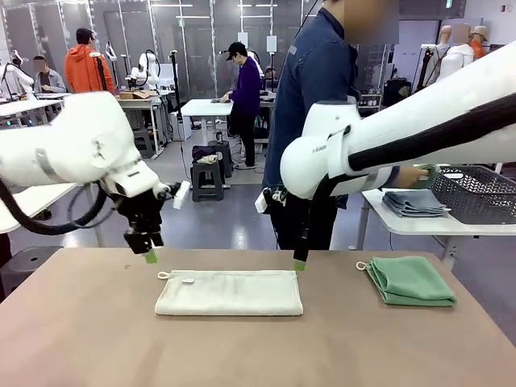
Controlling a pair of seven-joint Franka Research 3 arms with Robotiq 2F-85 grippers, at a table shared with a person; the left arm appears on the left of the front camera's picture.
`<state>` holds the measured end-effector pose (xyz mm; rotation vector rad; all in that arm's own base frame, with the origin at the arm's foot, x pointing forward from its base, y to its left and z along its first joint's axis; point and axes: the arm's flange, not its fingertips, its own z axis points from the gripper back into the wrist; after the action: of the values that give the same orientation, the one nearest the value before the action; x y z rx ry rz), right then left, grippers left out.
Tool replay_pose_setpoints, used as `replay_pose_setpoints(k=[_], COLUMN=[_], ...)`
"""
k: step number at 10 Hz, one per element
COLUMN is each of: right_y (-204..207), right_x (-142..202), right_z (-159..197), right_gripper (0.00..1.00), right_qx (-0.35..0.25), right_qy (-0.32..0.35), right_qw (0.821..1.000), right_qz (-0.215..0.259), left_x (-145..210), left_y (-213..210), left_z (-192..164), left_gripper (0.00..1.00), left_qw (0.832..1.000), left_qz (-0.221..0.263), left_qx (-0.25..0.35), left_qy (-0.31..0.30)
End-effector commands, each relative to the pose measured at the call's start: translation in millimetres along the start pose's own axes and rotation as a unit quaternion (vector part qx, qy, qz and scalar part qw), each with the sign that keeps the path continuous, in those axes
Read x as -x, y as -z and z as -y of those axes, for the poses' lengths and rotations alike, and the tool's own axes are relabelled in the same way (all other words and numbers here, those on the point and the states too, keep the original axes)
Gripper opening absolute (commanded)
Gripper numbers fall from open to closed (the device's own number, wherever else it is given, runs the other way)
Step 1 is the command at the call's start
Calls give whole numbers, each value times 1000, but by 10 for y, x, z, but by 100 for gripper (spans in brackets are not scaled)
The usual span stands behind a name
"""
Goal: Fold the towels and place them in the basket.
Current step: When a person lays out a Towel with hook on the table, fold it in half twice.
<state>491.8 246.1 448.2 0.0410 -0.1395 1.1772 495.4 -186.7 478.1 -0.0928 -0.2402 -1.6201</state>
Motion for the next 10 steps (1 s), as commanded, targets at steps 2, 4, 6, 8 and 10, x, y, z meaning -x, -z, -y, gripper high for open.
replay_pose_setpoints(k=[2,4,6,8,10], right_y=[-181,-218,-218,-91,196], right_x=[205,159,159,195,109], right_z=[-528,-404,-404,-490,-408], right_gripper=[81,81,81,100,100], right_qx=[-28,-13,-13,-49,-67], right_qy=[92,62,62,78,159], right_qw=[995,998,998,996,985], right_qz=[2,-3,-3,-4,3], left_x=[433,739,1028,1202,1325], left_y=[-314,-275,-174,9,182], left_z=[379,360,297,188,92], left_gripper=[63,63,63,83,88], left_qw=[995,981,963,952,942], left_qz=[92,193,267,305,334], left_qx=[-24,-17,3,23,34], left_qy=[1,22,23,20,26])
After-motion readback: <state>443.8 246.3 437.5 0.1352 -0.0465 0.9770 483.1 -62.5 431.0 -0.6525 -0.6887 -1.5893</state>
